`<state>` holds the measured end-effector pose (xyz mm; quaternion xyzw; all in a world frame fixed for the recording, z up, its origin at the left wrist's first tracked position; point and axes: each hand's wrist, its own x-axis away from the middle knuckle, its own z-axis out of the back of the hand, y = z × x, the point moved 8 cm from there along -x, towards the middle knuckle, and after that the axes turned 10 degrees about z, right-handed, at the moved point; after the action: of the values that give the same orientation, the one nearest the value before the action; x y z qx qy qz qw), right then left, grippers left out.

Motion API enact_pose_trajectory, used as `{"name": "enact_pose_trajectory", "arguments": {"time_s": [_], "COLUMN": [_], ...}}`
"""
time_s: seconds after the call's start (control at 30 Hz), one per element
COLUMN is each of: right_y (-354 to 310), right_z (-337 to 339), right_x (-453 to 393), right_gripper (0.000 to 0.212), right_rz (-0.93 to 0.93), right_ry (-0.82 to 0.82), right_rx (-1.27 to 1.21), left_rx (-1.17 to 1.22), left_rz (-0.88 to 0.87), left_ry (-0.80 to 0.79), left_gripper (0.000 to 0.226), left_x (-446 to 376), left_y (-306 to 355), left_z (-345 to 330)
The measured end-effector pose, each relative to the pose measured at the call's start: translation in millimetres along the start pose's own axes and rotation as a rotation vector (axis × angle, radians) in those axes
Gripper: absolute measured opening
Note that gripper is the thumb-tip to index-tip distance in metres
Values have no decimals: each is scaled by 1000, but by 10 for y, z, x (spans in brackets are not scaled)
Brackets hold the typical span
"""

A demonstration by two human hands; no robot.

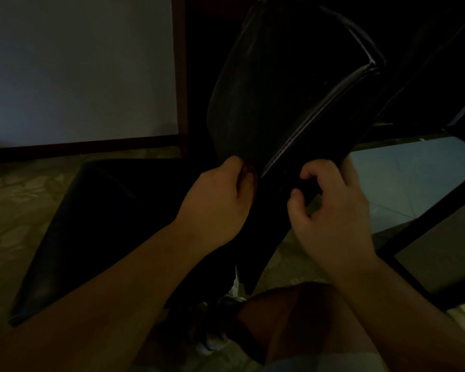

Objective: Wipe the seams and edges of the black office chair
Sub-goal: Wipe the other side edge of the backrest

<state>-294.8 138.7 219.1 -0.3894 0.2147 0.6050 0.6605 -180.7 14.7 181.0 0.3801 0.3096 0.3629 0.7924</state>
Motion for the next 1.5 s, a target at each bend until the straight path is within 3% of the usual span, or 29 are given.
{"name": "enact_pose_trajectory", "arguments": {"time_s": [0.1, 0.27, 0.43, 0.67, 0.77, 0.93, 1.1, 1.27, 1.4, 1.5], "right_y": [2, -4, -39, -75, -75, -82, -75, -83, -101, -100], "right_z": [-8, -6, -5, -2, -5, -2, -22, -15, -25, -10], "right_x": [19, 22, 9, 28, 23, 50, 36, 52, 41, 73], "right_gripper": [21, 21, 21, 22, 22, 21, 21, 22, 22, 22], "right_rz": [-31, -36, -46, -32, -37, -40, -51, -50, -57, -51], "right_ry": [16, 16, 19, 19, 26, 27, 19, 16, 22, 20], "right_rx": [-28, -22, -31, -33, -46, -48, -56, -55, -52, -53], "left_rx": [42, -63, -63, -136, -54, -112, -18, -83, -39, -36], "left_rz": [15, -61, 16, -62, -15, -90, 13, -93, 21, 5], "left_ry": [52, -34, -5, -41, 15, -2, -2, -26, 23, 11], "left_gripper": [29, 27, 29, 29, 33, 20, 26, 22, 27, 27], "left_x": [-77, 70, -123, 67, -28, 117, -76, 34, -131, -56], "left_y": [43, 85, 5, 68, 53, 132, 25, 151, 39, 70], "left_z": [37, -64, 65, 17, 135, 47, 135, 76, 167, 78]}}
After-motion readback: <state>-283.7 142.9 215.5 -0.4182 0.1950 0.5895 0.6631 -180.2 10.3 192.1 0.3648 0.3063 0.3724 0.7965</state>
